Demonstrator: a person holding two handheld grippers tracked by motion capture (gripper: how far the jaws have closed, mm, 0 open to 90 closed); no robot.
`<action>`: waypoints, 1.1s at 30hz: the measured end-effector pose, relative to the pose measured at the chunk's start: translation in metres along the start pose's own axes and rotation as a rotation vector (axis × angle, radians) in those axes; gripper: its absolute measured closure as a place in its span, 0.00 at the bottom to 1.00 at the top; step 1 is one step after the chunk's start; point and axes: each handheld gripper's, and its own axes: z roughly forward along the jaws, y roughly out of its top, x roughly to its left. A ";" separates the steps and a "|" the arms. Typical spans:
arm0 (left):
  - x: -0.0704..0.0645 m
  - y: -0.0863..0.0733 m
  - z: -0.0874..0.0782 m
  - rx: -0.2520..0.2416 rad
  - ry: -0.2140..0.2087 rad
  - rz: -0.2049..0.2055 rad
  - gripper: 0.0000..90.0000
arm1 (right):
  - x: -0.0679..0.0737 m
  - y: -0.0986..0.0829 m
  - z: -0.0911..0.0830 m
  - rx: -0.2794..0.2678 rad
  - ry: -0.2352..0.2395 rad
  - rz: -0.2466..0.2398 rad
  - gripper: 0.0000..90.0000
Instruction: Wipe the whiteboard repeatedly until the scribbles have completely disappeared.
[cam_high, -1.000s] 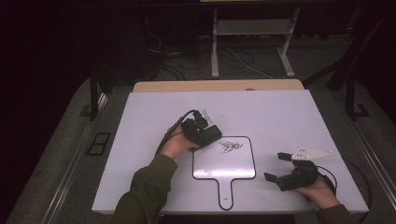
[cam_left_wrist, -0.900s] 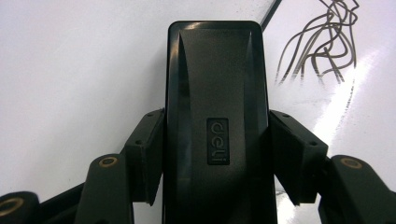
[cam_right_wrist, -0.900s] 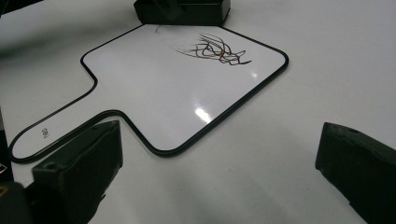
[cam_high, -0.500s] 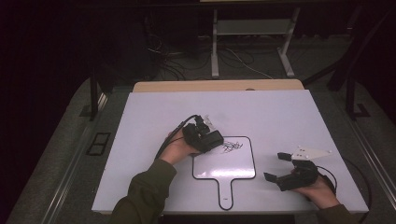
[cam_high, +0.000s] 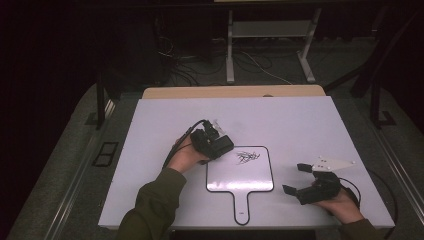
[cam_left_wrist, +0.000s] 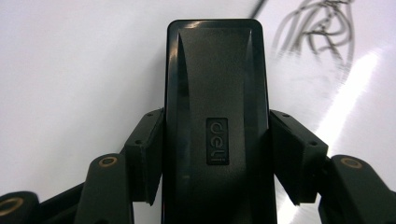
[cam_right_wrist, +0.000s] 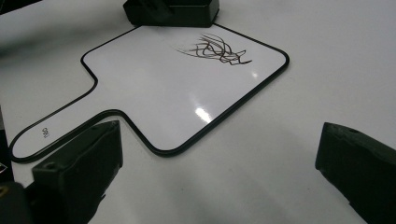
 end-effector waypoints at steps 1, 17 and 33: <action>-0.002 -0.001 -0.001 0.002 -0.004 0.009 0.43 | 0.000 0.000 0.000 0.001 0.000 0.000 0.00; 0.016 -0.003 0.000 -0.004 0.008 -0.045 0.43 | -0.001 0.000 -0.001 -0.003 0.000 -0.002 0.00; 0.014 -0.010 -0.005 0.009 0.026 -0.037 0.43 | 0.000 0.000 0.000 -0.002 0.001 0.000 0.00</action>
